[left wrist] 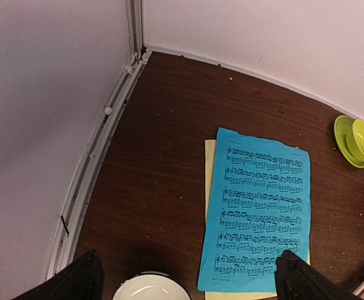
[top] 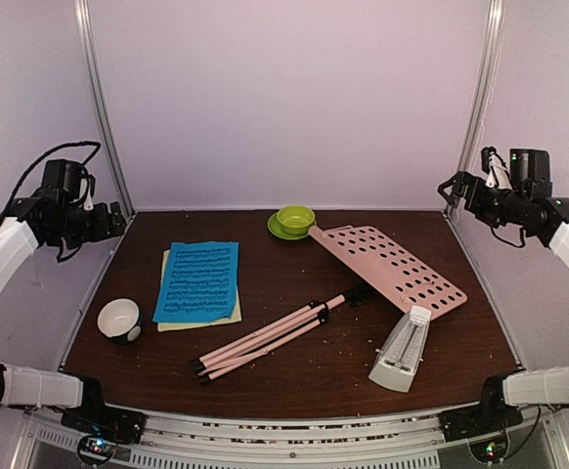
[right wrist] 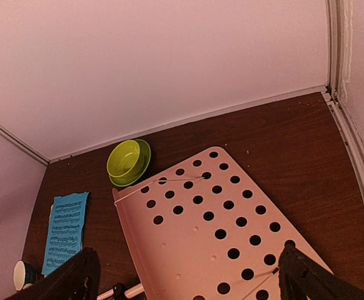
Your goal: Set up the instrument practice props
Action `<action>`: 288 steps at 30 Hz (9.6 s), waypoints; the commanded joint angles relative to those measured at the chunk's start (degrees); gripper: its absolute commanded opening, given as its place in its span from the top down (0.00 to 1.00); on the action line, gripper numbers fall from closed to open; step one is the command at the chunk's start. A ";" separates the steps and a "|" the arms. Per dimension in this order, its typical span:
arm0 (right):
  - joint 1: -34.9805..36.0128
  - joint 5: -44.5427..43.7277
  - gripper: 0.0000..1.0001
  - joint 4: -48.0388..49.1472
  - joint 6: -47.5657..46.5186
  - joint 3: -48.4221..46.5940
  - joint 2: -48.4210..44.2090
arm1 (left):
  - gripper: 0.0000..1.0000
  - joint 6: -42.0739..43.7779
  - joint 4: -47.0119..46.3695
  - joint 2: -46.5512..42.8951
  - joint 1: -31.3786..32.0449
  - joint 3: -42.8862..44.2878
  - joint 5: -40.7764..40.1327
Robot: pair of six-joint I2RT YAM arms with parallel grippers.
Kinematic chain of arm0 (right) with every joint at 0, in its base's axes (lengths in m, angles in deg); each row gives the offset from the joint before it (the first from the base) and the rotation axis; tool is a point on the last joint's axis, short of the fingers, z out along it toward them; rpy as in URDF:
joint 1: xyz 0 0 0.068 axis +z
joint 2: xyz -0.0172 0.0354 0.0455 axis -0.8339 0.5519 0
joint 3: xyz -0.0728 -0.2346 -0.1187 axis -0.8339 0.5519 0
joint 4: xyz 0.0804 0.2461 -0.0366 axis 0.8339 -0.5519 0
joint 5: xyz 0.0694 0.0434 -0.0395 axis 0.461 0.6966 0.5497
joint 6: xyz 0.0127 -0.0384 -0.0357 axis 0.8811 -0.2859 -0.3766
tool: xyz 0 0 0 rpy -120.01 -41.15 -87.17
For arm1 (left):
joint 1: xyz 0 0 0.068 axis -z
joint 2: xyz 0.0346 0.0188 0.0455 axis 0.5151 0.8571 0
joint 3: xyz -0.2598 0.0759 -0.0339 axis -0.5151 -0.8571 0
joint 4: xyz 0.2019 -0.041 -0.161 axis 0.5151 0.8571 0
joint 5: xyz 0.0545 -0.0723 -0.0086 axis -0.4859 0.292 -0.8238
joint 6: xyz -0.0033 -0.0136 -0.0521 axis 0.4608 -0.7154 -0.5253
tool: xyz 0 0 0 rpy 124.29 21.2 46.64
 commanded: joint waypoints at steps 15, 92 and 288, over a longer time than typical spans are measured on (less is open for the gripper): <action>14.57 2.50 0.00 -23.16 -16.13 -26.36 32.44 | 0.02 8.48 -7.64 10.01 -0.74 2.33 17.40; 42.36 -40.98 1.00 -27.72 -36.11 -55.75 28.28 | 0.02 1.68 -19.74 4.06 8.28 -7.09 19.59; 82.10 -41.87 0.06 -8.05 -12.41 -20.30 -0.25 | 0.52 22.34 -19.89 33.28 44.08 -9.84 -9.55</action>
